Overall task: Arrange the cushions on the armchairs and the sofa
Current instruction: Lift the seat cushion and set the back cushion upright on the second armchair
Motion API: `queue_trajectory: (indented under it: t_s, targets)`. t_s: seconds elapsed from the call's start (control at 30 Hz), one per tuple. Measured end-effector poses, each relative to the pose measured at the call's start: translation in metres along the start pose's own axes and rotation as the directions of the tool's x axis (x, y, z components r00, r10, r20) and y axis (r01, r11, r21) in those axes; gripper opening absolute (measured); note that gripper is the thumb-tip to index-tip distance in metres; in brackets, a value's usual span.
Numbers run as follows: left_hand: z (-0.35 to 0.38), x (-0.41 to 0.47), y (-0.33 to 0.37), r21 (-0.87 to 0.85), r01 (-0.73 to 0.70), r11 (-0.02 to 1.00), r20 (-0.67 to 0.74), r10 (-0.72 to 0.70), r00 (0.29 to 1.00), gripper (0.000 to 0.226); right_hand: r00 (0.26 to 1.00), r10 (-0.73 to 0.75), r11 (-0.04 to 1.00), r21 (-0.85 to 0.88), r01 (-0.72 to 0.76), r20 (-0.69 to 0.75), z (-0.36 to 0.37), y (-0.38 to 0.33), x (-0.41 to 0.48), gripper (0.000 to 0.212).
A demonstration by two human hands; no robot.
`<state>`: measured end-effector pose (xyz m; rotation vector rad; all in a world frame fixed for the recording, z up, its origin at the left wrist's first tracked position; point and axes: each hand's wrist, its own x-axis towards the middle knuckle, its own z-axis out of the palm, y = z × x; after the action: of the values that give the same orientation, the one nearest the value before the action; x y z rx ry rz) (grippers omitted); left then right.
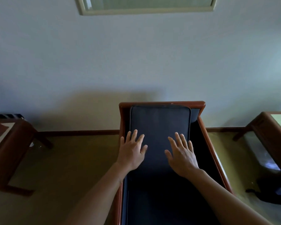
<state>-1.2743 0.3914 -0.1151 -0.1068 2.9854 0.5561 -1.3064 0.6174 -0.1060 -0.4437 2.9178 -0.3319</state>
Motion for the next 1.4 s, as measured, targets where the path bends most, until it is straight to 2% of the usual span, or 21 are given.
queue_trajectory:
  t_s: [0.13,0.27,0.43,0.5,0.57,0.63,0.7,0.83,0.93,1.0,1.07,1.13,1.2,1.3,1.4]
  targets:
    - [-0.001,0.071,-0.014,-0.172,0.091,0.981,0.014,-0.090,0.996,0.064,1.000,-0.007,1.000,-0.021,0.007,0.015,-0.009,0.013,0.070,0.064]
    - [0.001,0.131,-0.027,-0.427,0.204,0.881,0.049,-0.202,0.978,0.071,0.999,-0.025,0.999,-0.027,0.025,0.034,-0.008,0.027,0.138,0.064]
    - [0.011,0.194,-0.039,-0.542,0.295,0.787,0.048,-0.322,0.946,0.080,0.998,-0.034,0.999,-0.025,0.036,0.055,-0.001,0.044,0.219,0.065]
    - [0.015,0.216,-0.043,-0.642,0.336,0.689,0.036,-0.411,0.911,0.082,0.998,-0.038,0.999,-0.025,0.039,0.059,0.004,0.049,0.248,0.065]
    - [0.019,0.237,-0.046,-0.775,0.375,0.509,0.062,-0.530,0.846,0.083,0.997,-0.036,0.999,-0.037,0.038,0.064,0.012,0.054,0.269,0.066]
    - [0.024,0.254,-0.050,-0.855,0.381,0.352,0.121,-0.580,0.806,0.081,0.999,-0.043,0.997,-0.067,0.045,0.032,0.020,0.059,0.283,0.068]
    - [0.032,0.262,-0.052,-0.875,0.383,0.296,0.150,-0.587,0.796,0.076,0.997,-0.068,0.992,-0.109,0.064,-0.032,0.026,0.060,0.289,0.070]
    - [0.036,0.260,-0.054,-0.886,0.362,0.289,0.113,-0.622,0.775,0.064,0.994,-0.069,0.988,-0.144,0.056,-0.085,0.028,0.059,0.283,0.073]
    - [0.027,0.242,-0.055,-0.907,0.345,0.241,0.145,-0.590,0.794,0.081,0.984,-0.062,0.992,-0.120,0.043,-0.165,0.022,0.052,0.259,0.070]
    - [0.020,0.217,-0.056,-0.909,0.339,0.242,0.161,-0.546,0.822,0.083,0.975,-0.064,0.994,-0.101,0.043,-0.212,0.012,0.044,0.234,0.069]
    - [0.012,0.186,-0.058,-0.917,0.313,0.248,0.179,-0.445,0.877,0.064,0.968,-0.088,0.992,-0.104,0.065,-0.234,0.002,0.039,0.206,0.071]
    - [0.003,0.153,-0.060,-0.903,0.301,0.307,0.184,-0.357,0.916,0.058,0.969,-0.116,0.990,-0.110,0.094,-0.218,-0.007,0.037,0.180,0.074]
    - [0.001,0.125,-0.063,-0.879,0.263,0.398,0.159,-0.276,0.948,0.072,0.974,-0.157,0.983,-0.117,0.139,-0.165,-0.013,0.035,0.155,0.078]
    - [0.003,0.085,-0.062,-0.852,0.261,0.454,0.167,-0.237,0.957,0.105,0.970,-0.224,0.967,-0.145,0.209,-0.094,-0.022,0.027,0.124,0.089]
    - [0.007,0.056,-0.061,-0.809,0.279,0.518,0.201,-0.203,0.958,0.116,0.952,-0.307,0.936,-0.180,0.302,0.000,-0.029,0.013,0.102,0.099]
